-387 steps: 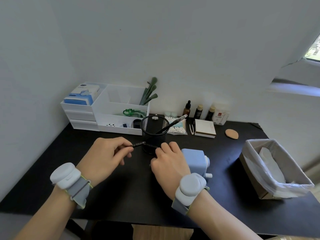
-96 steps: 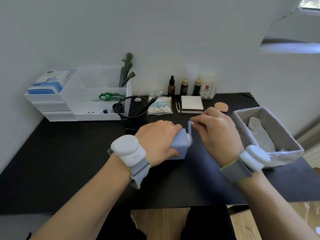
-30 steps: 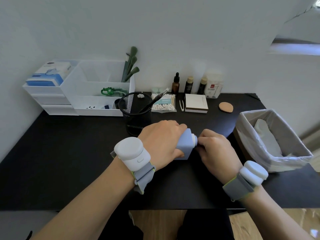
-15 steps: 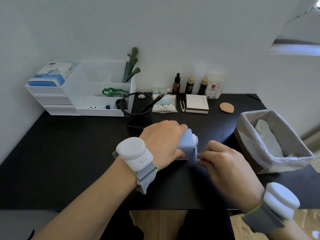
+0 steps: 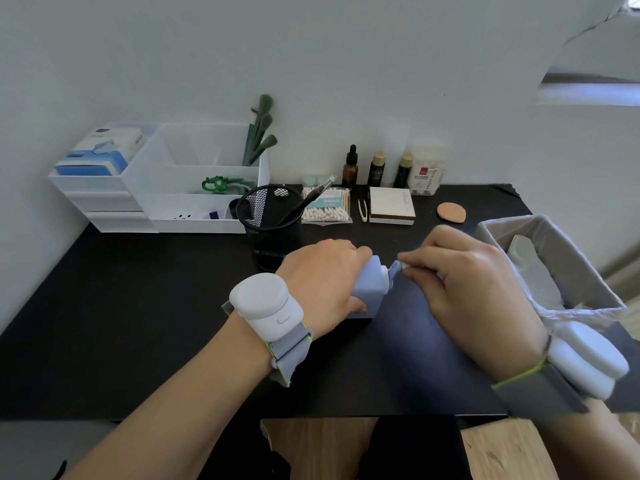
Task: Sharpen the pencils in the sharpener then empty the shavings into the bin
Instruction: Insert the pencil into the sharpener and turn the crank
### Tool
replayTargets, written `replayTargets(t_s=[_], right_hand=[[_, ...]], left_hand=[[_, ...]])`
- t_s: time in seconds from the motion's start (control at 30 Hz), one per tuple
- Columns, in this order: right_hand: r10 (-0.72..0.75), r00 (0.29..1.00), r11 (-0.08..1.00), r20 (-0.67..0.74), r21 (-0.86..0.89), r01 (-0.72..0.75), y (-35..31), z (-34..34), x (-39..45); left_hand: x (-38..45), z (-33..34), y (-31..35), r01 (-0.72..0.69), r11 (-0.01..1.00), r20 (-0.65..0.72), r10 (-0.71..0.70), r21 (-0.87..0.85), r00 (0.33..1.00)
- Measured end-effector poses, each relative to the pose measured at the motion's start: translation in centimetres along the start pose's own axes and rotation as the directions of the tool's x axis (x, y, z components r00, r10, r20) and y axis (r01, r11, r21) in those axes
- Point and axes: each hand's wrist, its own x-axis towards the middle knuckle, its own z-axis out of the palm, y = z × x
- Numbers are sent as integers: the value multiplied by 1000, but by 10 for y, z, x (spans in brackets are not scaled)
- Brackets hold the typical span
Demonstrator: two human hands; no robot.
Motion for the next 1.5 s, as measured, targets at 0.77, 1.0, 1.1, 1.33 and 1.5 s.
replayTargets(t_s=[0.77, 1.0, 1.1, 1.33, 1.5], right_hand=[[135, 957, 991, 256, -27, -133, 25, 59, -12], [123, 961, 992, 248, -33, -118, 13, 48, -36], [107, 961, 994, 256, -20, -106, 9, 41, -39], [63, 974, 998, 217, 4, -66, 3, 24, -46], [43, 985, 999, 165, -11, -41, -1, 15, -46]], left_hand=[[-1, -2, 1, -8, 1000, 6, 8, 8, 1000], [-1, -2, 2, -1, 1000, 7, 1, 17, 1000], [-1, -2, 2, 5, 1000, 4, -5, 15, 1000], [-1, -1, 2, 7, 1000, -1, -7, 15, 1000], [0, 0, 1, 8, 1000, -1, -8, 15, 1000]])
